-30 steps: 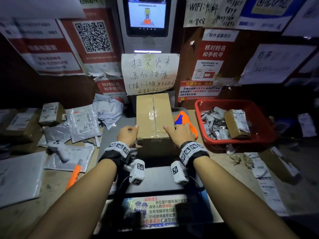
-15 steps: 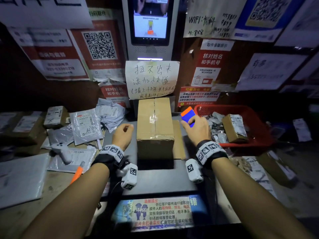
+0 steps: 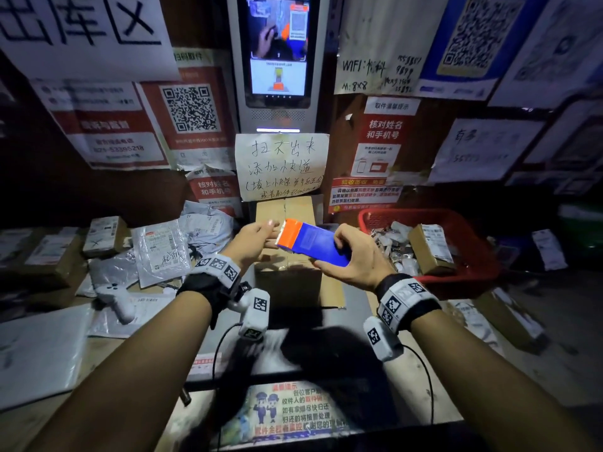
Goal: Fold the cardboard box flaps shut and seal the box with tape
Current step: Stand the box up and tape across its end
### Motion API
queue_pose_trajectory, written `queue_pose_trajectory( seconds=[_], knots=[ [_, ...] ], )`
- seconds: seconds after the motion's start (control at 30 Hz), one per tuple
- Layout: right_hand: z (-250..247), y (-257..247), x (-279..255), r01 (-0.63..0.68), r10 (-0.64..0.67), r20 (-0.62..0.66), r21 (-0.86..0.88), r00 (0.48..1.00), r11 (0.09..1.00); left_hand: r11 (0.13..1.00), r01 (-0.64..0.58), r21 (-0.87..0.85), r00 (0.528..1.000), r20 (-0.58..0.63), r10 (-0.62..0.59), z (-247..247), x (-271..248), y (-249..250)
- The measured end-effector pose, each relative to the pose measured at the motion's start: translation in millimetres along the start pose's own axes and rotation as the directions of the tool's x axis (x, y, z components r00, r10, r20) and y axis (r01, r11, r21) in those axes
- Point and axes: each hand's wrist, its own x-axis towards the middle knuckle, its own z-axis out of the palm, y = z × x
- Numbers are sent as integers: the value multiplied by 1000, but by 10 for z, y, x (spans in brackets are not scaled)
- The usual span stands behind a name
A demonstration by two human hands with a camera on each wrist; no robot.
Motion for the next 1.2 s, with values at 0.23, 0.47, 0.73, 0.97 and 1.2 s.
queue_pose_trajectory(
  seconds=[0.23, 0.47, 0.73, 0.97, 1.2],
  knots=[
    [76, 1, 25, -17, 34, 227, -77, 973, 997, 997, 59, -52, 997, 51, -56, -215, -4, -294],
    [185, -95, 224, 7, 123, 364, -336, 923, 942, 992, 71, -107, 994, 92, -62, -68, -108, -279],
    [219, -190, 277, -80, 224, 297, -428, 928, 900, 985, 121, -125, 983, 156, -101, -65, -157, -217],
    [121, -187, 322, 120, 117, 449, -464, 886, 878, 962, 199, -189, 978, 99, -183, -103, -113, -262],
    [77, -45, 279, 140, 84, 478, -414, 875, 899, 972, 233, -34, 967, 117, -227, -106, -112, -190]
  ],
)
